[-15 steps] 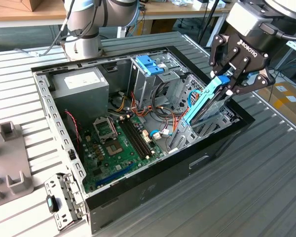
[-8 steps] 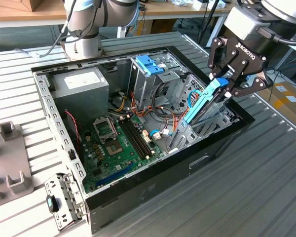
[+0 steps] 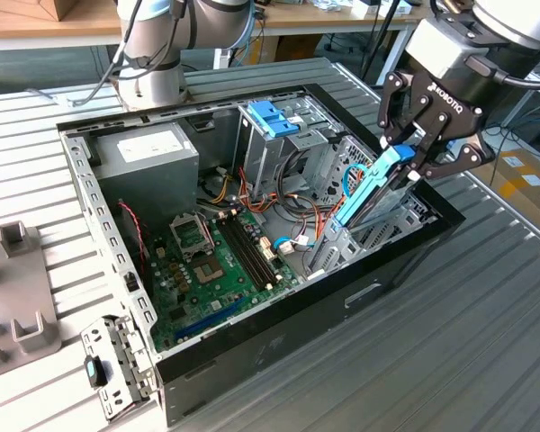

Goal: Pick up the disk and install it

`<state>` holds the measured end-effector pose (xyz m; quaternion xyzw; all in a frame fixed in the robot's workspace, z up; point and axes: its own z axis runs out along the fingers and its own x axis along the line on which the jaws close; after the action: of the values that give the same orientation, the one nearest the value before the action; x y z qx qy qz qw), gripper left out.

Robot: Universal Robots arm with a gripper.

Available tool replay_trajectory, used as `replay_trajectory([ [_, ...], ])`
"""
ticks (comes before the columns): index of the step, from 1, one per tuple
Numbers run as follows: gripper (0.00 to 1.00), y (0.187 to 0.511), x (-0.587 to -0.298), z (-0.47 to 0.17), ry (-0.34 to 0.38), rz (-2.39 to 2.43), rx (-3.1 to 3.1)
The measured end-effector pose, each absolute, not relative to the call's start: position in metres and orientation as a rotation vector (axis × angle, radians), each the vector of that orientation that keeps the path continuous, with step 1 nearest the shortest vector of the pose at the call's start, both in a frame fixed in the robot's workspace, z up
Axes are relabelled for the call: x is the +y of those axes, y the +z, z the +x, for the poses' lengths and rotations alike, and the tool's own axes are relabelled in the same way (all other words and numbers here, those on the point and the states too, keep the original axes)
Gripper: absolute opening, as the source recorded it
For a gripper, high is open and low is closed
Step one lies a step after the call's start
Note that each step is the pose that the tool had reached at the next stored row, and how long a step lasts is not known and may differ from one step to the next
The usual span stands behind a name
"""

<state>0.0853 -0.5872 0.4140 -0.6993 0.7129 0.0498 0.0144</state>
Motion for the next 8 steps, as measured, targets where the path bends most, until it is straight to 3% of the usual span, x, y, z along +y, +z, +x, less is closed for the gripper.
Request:
replay_trajectory([
  [8, 0.37, 0.409, -0.5873, 0.0853, 0.155, -2.177, 2.219],
])
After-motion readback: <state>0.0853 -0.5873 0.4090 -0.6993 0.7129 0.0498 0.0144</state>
